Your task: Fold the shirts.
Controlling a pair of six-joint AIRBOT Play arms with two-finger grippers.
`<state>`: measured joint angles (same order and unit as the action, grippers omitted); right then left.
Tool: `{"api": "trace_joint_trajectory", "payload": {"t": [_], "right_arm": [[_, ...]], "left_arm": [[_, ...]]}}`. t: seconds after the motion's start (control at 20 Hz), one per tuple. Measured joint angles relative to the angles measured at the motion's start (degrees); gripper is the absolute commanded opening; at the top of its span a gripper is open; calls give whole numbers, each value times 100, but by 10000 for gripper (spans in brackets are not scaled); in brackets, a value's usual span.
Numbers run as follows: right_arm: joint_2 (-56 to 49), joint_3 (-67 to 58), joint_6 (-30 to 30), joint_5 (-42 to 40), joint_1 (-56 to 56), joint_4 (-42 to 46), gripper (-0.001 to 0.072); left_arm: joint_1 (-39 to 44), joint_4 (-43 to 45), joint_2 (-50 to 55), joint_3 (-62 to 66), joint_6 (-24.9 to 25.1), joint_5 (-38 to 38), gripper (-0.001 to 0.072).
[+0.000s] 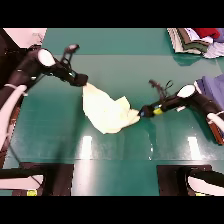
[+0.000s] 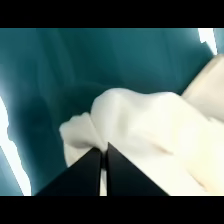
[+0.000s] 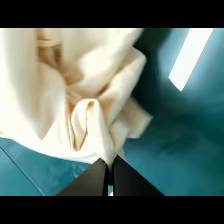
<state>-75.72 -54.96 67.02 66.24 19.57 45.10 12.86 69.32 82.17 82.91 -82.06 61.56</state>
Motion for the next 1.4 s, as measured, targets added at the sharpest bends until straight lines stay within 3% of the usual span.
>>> {"api": "trace_joint_trajectory", "payload": {"t": [0.45,0.8,1.05,1.4], "right_arm": [[1436,-2874,737,684,-728,758,16],[1279,-4404,1268,1733,-667,1451,16],[796,-4070,1464,2330,-398,1943,16],[459,-2391,1493,2181,-256,2083,16]], "left_arm": [[57,-37,-3027,120,0,-632,26],[549,-20,-3464,732,4,-144,26],[654,164,-3106,-321,2,459,27],[678,162,-2374,-2597,251,374,28]]}}
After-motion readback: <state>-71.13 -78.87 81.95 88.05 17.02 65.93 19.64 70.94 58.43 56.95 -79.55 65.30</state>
